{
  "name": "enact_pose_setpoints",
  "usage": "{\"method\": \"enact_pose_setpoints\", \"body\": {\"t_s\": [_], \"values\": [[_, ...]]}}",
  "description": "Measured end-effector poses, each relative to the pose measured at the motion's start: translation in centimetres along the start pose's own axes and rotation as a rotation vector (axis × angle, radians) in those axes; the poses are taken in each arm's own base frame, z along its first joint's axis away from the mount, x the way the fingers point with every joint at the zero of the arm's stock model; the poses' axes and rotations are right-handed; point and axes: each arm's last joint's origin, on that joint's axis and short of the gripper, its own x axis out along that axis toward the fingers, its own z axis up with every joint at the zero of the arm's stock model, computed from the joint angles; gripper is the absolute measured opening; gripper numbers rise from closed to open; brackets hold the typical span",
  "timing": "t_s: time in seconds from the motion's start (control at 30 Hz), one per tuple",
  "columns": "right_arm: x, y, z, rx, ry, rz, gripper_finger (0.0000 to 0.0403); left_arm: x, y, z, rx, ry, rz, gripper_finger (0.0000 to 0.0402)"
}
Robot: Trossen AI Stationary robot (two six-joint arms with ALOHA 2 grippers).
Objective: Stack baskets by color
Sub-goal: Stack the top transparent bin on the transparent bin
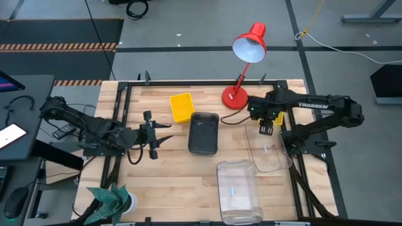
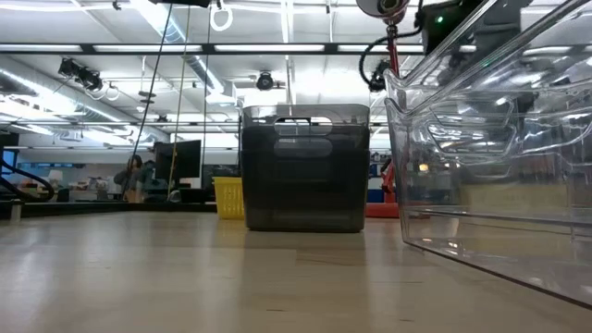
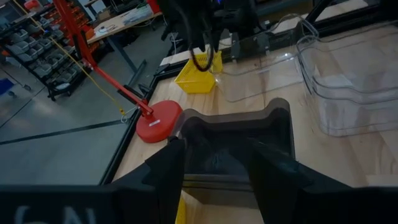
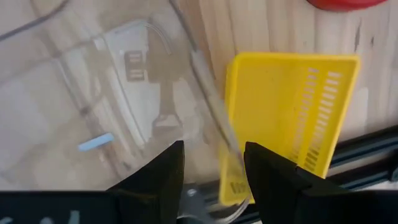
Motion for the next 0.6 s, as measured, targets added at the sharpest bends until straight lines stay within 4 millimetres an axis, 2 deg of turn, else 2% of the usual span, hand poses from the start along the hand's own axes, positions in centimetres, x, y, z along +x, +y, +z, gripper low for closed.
{"method": "enact_pose_setpoints", "body": {"t_s": [0.4,0.6], "values": [[2.7,-1.2,2.6,-0.130,0.068,0.013,0.0156,0.0,0.0,-0.3,0.024,0.029,-0.003,0.0172],[3.9,-1.3,3.5,-0.166,0.092,0.047,0.0109,0.0,0.0,-0.5,0.032,0.042,-0.005,0.0173]]}}
